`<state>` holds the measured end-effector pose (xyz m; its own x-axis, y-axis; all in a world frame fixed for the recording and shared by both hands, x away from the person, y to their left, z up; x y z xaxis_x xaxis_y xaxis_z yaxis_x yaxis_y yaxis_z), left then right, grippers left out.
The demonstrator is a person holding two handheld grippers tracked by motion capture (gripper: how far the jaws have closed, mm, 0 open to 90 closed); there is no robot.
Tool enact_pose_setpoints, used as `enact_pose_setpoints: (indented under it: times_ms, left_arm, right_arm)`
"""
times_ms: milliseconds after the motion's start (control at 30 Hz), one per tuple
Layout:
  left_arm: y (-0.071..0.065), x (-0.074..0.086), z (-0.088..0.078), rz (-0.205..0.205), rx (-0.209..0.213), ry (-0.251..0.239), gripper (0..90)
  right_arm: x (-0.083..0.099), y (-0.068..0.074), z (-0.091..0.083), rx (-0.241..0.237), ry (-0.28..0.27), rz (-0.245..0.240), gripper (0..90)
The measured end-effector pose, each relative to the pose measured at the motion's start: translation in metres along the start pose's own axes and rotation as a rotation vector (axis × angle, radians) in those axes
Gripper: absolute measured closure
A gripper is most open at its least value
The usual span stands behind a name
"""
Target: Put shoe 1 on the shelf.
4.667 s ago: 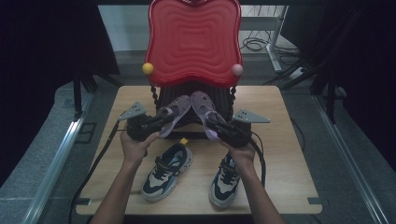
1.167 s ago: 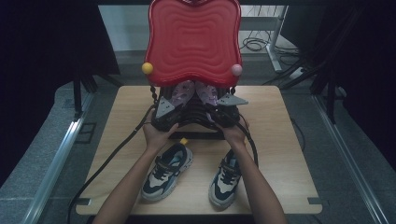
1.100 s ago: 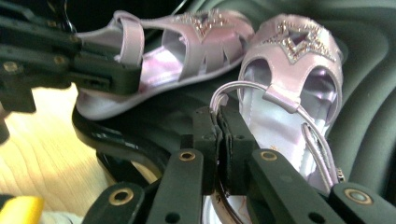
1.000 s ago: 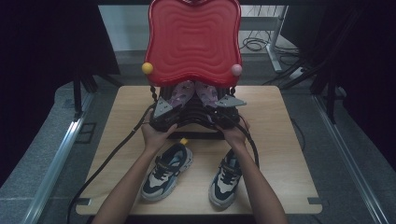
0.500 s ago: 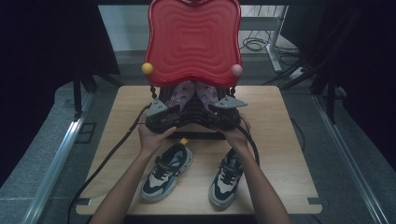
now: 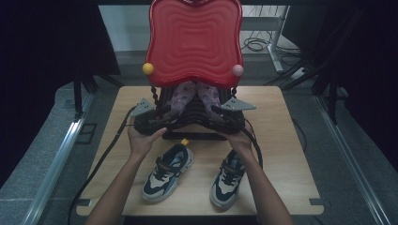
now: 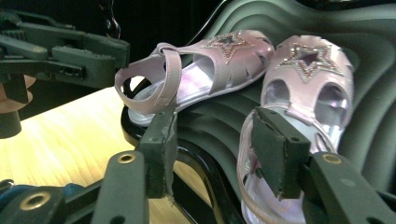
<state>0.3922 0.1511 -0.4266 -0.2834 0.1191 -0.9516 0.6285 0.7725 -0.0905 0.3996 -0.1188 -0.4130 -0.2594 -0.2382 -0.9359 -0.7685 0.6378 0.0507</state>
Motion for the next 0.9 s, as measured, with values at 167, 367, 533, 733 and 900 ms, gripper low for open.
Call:
enact_pose_setpoints:
  times_ms: [167,367,533,733,900]
  left_arm:
    - [-0.003,0.003,-0.008,0.013,-0.004,0.012,51.2]
    - [-0.007,0.008,-0.016,0.016,0.005,0.045,50.4]
    - [-0.008,0.013,-0.024,-0.004,0.013,0.054,50.2]
    - [-0.012,0.020,-0.035,-0.021,0.027,0.062,50.1]
    - [-0.017,0.026,-0.041,-0.017,0.036,0.060,50.3]
  right_arm:
    - [0.005,0.003,-0.012,-0.009,-0.011,0.013,49.4]
    - [0.014,0.007,-0.021,-0.023,-0.005,0.018,48.7]
    - [0.022,0.011,-0.027,-0.032,-0.001,0.025,48.1]
    - [0.030,0.016,-0.036,-0.039,-0.003,0.033,47.9]
    - [0.037,0.019,-0.042,-0.044,-0.006,0.037,47.9]
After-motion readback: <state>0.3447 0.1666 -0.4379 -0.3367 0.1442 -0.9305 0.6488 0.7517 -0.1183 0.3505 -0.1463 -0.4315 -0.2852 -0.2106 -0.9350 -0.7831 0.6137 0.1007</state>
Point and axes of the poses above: each handheld gripper's, and its own axes: z roughly forward along the jaws, x roughly out of its underside, y roughly to its left, the point moved 2 cm from there along z, roughly forward along the jaws, and after that the axes turned 5 degrees about -x, right-handed, at the moved point
